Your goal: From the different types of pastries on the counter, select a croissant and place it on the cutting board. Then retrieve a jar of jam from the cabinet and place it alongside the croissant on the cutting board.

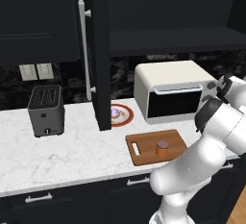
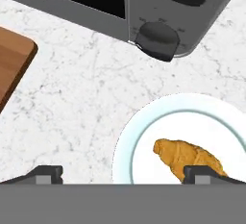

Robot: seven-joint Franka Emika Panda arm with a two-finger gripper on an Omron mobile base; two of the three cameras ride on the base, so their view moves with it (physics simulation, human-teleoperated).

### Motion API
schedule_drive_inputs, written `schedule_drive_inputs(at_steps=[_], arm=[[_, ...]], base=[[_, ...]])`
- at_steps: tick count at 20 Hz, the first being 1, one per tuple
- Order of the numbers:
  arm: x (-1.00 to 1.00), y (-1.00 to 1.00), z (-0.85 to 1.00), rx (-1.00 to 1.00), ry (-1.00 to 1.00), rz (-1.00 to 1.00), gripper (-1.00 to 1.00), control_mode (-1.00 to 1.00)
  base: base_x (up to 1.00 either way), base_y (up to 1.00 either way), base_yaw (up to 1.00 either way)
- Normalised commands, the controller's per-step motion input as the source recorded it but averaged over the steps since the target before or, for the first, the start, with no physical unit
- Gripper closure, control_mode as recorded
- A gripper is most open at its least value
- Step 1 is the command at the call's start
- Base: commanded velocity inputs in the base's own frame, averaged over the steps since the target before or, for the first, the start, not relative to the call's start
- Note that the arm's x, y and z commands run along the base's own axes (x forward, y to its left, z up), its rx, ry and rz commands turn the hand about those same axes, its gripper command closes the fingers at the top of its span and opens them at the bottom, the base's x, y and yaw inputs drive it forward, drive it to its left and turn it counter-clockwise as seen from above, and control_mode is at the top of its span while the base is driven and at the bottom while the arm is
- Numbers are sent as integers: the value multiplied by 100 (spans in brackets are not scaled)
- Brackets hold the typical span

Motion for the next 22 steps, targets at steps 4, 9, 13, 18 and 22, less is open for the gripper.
schedule_drive_inputs(at_steps=[4,9,13,18,22], arm=[[-60,-25,-86,-25,2,0,-100,-100],[21,-20,-17,-2,2,3,-100,-100],[68,-39,-24,0,8,8,-100,-100],[8,-31,-4,4,3,6,-100,-100],[13,-64,-17,4,9,21,-100,-100]], base=[[0,0,0],[0,0,0],[0,0,0],[0,0,0],[0,0,0]])
